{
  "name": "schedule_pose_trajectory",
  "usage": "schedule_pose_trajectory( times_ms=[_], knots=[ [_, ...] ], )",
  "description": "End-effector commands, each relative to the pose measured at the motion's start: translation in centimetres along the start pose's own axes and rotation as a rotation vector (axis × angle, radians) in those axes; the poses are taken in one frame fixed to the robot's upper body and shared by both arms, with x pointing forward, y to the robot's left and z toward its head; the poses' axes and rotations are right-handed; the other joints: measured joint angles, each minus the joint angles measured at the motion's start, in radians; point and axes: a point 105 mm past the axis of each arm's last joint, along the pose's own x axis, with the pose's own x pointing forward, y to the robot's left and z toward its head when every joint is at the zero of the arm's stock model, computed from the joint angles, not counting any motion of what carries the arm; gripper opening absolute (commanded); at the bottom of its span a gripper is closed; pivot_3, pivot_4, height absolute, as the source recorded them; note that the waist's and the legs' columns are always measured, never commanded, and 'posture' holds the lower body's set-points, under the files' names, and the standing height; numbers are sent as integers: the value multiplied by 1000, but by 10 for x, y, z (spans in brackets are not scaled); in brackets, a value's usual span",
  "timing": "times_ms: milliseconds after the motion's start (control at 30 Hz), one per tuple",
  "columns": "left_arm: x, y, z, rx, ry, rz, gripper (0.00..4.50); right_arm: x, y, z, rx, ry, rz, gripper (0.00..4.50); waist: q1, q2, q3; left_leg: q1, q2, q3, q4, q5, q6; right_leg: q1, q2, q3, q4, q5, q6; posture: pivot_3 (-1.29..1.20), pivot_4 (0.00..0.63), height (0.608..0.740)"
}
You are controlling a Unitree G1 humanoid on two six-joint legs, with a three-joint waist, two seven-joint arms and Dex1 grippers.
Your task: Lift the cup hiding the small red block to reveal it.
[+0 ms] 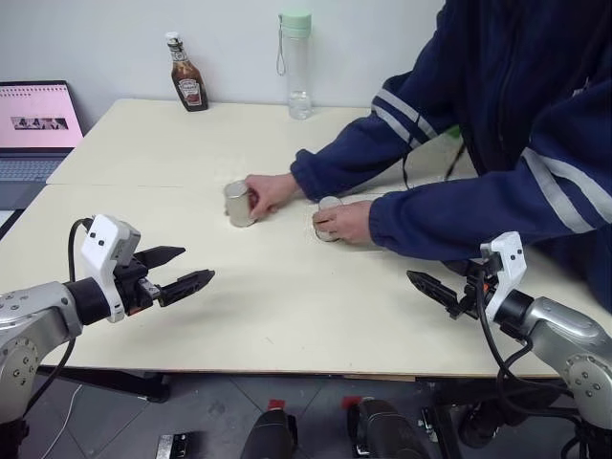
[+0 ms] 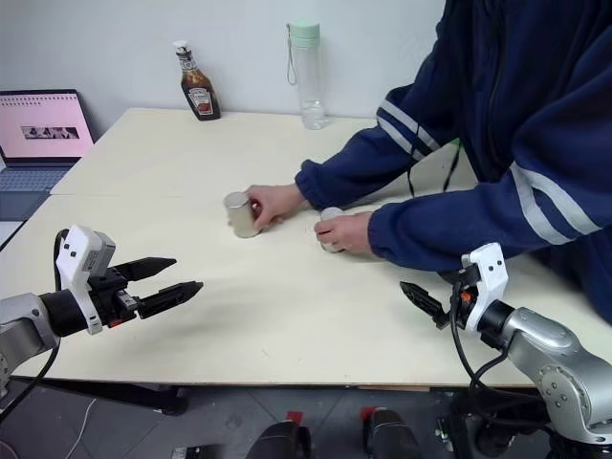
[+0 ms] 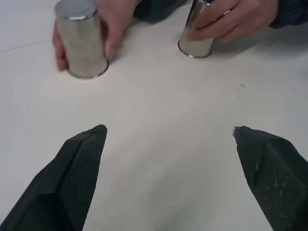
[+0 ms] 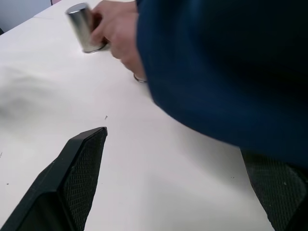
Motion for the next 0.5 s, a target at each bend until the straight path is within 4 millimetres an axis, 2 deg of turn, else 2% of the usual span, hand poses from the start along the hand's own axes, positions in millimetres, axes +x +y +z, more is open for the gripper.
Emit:
schedule_pose_trajectory(
  times_ms=[33,333,433,500],
  knots=[
    [-3,1,11,50,-37,16,4500,-2,0,11,-26,-35,7,4467,0,0,0,0,0,0,0,0,0,0,0,0,0,0,0,0,150,740],
    [-8,13,13,77,-47,80,4500,-4,1,14,-37,-35,19,4467,0,0,0,0,0,0,0,0,0,0,0,0,0,0,0,0,150,740],
    [-8,20,16,89,-75,128,4500,-3,8,18,-44,-38,56,4467,0,0,0,0,0,0,0,0,0,0,0,0,0,0,0,0,150,740],
    [-8,28,17,101,-100,186,4500,-2,21,20,-37,-44,125,4467,0,0,0,0,0,0,0,0,0,0,0,0,0,0,0,0,150,740]
  ],
)
